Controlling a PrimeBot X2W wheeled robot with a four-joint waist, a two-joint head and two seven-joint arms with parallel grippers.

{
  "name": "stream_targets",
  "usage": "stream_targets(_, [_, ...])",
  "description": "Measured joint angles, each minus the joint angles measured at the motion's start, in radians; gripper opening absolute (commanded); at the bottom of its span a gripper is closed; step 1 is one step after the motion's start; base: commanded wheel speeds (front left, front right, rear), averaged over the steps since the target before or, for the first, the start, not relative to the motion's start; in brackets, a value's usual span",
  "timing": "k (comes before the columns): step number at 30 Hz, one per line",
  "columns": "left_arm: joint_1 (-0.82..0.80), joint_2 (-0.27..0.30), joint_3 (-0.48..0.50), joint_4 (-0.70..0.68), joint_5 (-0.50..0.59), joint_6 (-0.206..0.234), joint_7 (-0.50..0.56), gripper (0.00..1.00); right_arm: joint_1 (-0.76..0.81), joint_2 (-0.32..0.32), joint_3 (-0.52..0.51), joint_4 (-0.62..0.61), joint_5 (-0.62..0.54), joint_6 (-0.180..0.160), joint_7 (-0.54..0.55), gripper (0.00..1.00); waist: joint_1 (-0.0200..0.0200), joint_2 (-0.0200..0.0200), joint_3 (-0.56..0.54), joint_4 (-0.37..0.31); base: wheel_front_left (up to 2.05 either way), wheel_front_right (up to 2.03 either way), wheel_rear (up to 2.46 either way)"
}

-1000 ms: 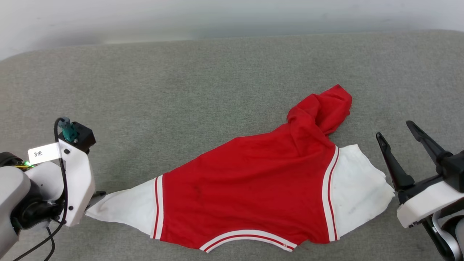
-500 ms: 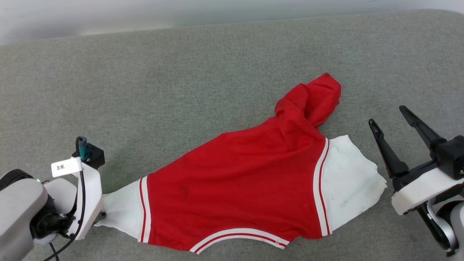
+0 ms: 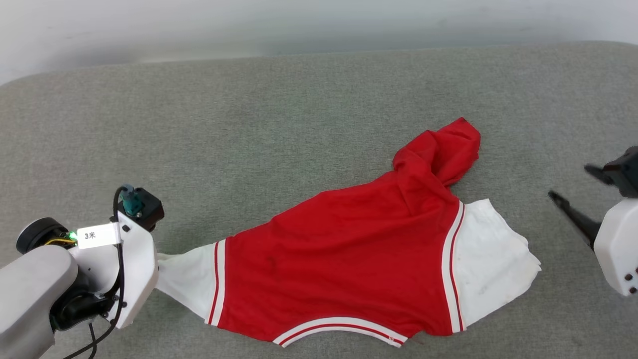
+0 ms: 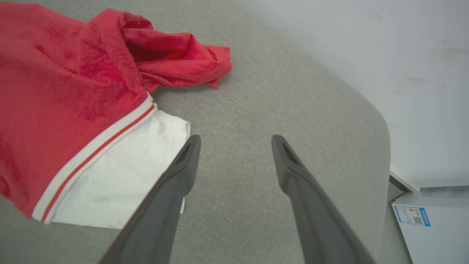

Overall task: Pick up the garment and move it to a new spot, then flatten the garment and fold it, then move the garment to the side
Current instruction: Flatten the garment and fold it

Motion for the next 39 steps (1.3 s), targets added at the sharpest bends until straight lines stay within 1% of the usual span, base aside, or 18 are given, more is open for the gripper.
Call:
stream_targets(3, [0.0, 0.009, 0.011, -0.036, 0.0, 0.014, -0.021, 0.0, -0.035, -0.094, 0.086, -0.046, 0.15, 0.0, 0.199, 1.0, 0.0, 0.0, -0.003, 0.011, 0.0, 0.0, 0.0])
stream_targets(5, [-0.004, 0.012, 0.011, -0.059, 0.016, 0.015, -0.024, 0.0, -0.064, -0.127, 0.121, -0.054, 0.231, 0.0, 0.303, 1.0, 0.0, 0.0, 0.001, 0.017, 0.0, 0.0, 0.0])
stream_targets(7, [-0.009, 0.013, 0.01, -0.079, 0.025, 0.024, -0.027, 0.0, -0.089, -0.141, 0.16, -0.046, 0.284, 0.0, 0.402, 1.0, 0.0, 0.0, 0.008, 0.024, 0.0, 0.0, 0.0])
stream_targets(8, [-0.012, 0.012, 0.01, -0.087, 0.029, 0.024, -0.027, 0.0, -0.102, -0.142, 0.179, -0.039, 0.292, 0.0, 0.432, 1.0, -0.0001, 0.0, 0.013, 0.027, 0.0, 0.0, 0.0])
stream_targets(10, [-0.022, 0.011, 0.011, -0.105, 0.041, 0.028, -0.028, 0.0, -0.132, -0.129, 0.207, -0.007, 0.323, 0.0, 0.486, 1.0, 0.0, 0.0, 0.026, 0.033, 0.0, 0.0, 0.0])
stream_targets(12, [-0.031, 0.007, 0.011, -0.116, 0.049, 0.032, -0.028, 0.0, -0.158, -0.107, 0.243, 0.031, 0.324, 0.0, 0.516, 1.0, 0.0, 0.0, 0.04, 0.039, 0.0, 0.0, 0.0])
stream_targets(15, [-0.048, -0.002, 0.015, -0.13, 0.059, 0.035, -0.03, 0.0, -0.191, -0.075, 0.284, 0.097, 0.315, 0.0, 0.523, 1.0, 0.0, 0.0, 0.066, 0.049, 0.0, 0.0, 0.0])
stream_targets(20, [-0.062, -0.007, 0.023, -0.137, 0.067, 0.04, -0.041, 0.0, -0.205, -0.018, 0.349, 0.213, 0.315, 0.0, 0.474, 1.0, 0.0, 0.0, 0.107, 0.063, 0.0, 0.0, 0.0])
stream_targets(24, [-0.061, -0.011, 0.024, -0.137, 0.065, 0.045, -0.052, 0.0, -0.211, -0.017, 0.388, 0.253, 0.333, 0.0, 0.415, 1.0, 0.0, 0.0, 0.124, 0.067, 0.0, 0.0, 0.0])
stream_targets(28, [-0.049, -0.009, 0.028, -0.131, 0.055, 0.05, -0.072, 0.0, -0.218, -0.015, 0.414, 0.284, 0.36, 0.0, 0.34, 1.0, 0.0, 0.0, 0.115, 0.058, 0.0, 0.0, 0.0])
stream_targets(29, [-0.041, -0.007, 0.03, -0.13, 0.053, 0.053, -0.082, 0.0, -0.22, -0.015, 0.419, 0.289, 0.369, 0.0, 0.321, 0.31, 0.0, 0.0, 0.109, 0.055, 0.0, 0.0, 0.0])
stream_targets(30, [-0.035, -0.005, 0.031, -0.129, 0.048, 0.057, -0.086, 0.0, -0.221, -0.015, 0.423, 0.293, 0.378, 0.0, 0.301, 0.0, 0.0, 0.0, 0.102, 0.053, 0.0, 0.0, 0.0])
stream_targets(34, [-0.022, 0.01, 0.047, -0.139, 0.037, 0.061, -0.122, 0.0, -0.228, -0.026, 0.434, 0.274, 0.408, 0.0, 0.229, 0.0, 0.0, 0.0, 0.064, 0.044, 0.0, 0.0, 0.0])
stream_targets(39, [-0.016, 0.037, 0.073, -0.185, 0.033, 0.075, -0.169, 0.0, -0.241, -0.108, 0.416, 0.193, 0.43, 0.0, 0.158, 0.0, 0.0, 0.0, 0.005, 0.037, 0.0, 0.0, 0.0])
